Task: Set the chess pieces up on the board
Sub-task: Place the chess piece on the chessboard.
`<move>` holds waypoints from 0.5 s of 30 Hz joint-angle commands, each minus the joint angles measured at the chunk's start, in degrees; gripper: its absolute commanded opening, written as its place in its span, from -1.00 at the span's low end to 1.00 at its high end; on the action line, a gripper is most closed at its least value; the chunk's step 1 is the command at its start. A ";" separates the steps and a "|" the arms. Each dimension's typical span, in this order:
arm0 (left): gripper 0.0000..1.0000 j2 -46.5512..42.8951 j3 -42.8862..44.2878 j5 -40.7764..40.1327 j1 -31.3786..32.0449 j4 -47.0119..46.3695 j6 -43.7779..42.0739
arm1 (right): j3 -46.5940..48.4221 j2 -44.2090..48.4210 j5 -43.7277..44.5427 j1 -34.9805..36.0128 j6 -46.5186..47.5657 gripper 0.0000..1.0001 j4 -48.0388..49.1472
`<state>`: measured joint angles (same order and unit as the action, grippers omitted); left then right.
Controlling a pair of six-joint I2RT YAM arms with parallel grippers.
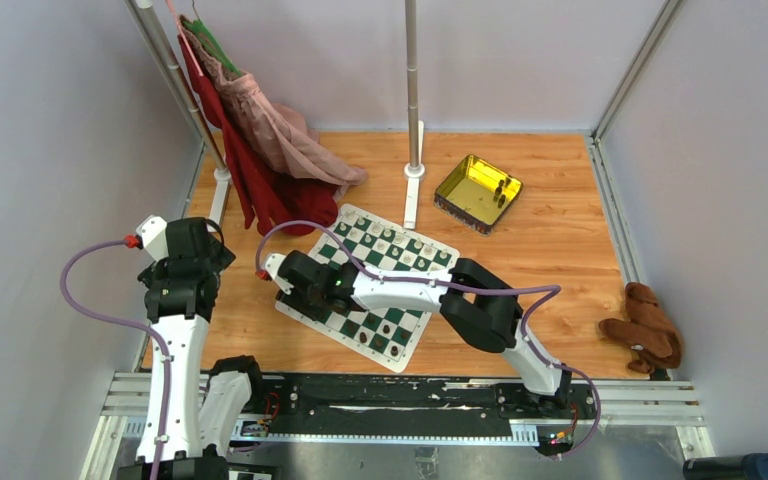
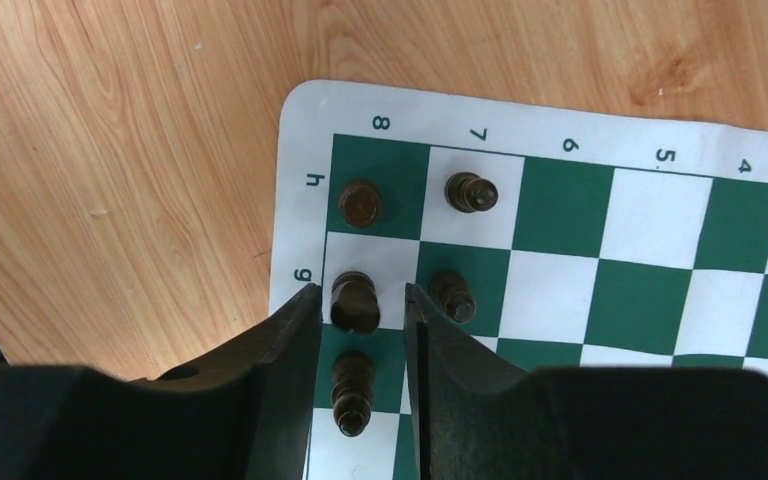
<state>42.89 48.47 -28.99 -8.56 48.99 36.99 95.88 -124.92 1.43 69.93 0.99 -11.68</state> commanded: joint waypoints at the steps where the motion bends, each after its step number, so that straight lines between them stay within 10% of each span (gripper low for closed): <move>1: 1.00 -0.55 -0.57 -0.72 -0.54 -0.59 0.89 | -1.16 0.22 -0.55 -0.74 0.41 -0.18 -0.03; 15: 1.00 2.18 0.59 -0.09 -0.58 -0.92 1.06 | 2.02 3.99 0.07 -0.68 2.78 -0.17 -0.35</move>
<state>43.94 48.18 -28.91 -8.56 48.99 37.15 95.24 -124.66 1.41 69.93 2.50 -11.75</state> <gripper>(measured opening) 0.997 0.411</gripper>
